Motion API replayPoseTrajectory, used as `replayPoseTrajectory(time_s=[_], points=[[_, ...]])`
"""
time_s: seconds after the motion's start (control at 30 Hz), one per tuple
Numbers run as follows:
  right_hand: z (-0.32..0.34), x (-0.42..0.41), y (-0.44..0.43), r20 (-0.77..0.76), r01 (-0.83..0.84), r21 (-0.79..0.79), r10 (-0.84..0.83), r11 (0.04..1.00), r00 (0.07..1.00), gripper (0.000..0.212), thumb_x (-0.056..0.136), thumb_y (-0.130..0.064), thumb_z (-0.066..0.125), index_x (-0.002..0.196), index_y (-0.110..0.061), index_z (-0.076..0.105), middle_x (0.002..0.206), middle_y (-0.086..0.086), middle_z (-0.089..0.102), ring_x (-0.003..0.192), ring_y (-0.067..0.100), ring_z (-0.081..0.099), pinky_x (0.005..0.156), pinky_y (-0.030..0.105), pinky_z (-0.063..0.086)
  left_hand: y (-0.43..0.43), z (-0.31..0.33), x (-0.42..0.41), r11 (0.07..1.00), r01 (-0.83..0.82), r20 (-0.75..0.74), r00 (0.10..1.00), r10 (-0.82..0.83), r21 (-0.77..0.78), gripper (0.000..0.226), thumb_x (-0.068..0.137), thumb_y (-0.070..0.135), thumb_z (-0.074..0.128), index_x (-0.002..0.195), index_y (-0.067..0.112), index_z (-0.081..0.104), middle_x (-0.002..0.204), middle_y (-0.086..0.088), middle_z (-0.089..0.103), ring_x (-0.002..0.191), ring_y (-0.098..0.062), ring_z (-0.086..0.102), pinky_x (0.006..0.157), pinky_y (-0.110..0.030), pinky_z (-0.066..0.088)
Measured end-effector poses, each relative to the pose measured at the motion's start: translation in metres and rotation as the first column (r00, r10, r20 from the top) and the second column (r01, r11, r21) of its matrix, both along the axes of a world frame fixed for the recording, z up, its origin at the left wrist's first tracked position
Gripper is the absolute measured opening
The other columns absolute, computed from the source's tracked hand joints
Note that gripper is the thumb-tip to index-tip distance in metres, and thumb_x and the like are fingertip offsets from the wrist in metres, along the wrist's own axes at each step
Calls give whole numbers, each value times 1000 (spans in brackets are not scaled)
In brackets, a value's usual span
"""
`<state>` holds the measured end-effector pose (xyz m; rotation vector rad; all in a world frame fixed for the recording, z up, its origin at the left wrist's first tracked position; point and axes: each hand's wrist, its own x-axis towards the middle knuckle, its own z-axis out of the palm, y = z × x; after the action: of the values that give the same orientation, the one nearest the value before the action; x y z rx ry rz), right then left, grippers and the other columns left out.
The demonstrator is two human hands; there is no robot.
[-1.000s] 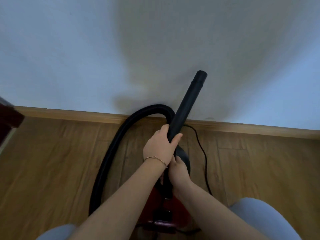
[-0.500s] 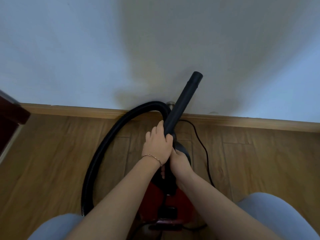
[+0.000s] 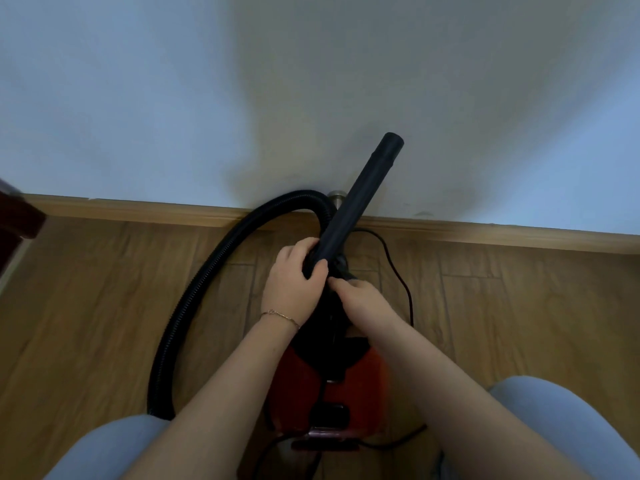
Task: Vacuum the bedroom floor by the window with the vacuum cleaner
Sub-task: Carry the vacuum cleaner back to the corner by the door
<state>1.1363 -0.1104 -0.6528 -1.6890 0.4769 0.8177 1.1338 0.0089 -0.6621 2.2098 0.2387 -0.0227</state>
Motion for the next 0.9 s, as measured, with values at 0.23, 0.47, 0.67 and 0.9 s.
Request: replayPoseTrajectory(time_s=[0.23,0.47,0.67,0.9], points=[[10,16,-15,278,28,-194,27,981,960,30,93,-34,53,116,-14,58,89,-2,62,69,10,57,62,24,48,5,1,-5,996,42,-20,999,-44,-76,48,95,27,49,141,34,37,106,7,47,88,-4,49,73,-15,40],[8,25,2,260,51,6,-50,999,964,42,91,-35,57,128,-14,59,113,5,68,98,18,67,84,35,56,3,-1,1,998,27,72,997,-23,-56,44,92,31,54,135,26,46,125,10,55,112,-3,51,91,-22,44],[5,29,2,229,98,55,-108,994,967,34,90,-30,59,119,-14,64,103,4,71,94,20,68,81,35,56,0,-7,-8,999,28,69,997,-26,-26,39,92,26,53,131,21,46,125,5,57,113,-6,53,90,-23,45],[-2,27,7,344,160,-53,-132,986,930,40,90,-35,59,126,-17,54,113,0,63,94,11,61,72,23,51,1,-8,-5,961,-6,14,1000,2,277,49,95,41,44,142,30,37,122,1,53,109,-16,49,78,-32,49]])
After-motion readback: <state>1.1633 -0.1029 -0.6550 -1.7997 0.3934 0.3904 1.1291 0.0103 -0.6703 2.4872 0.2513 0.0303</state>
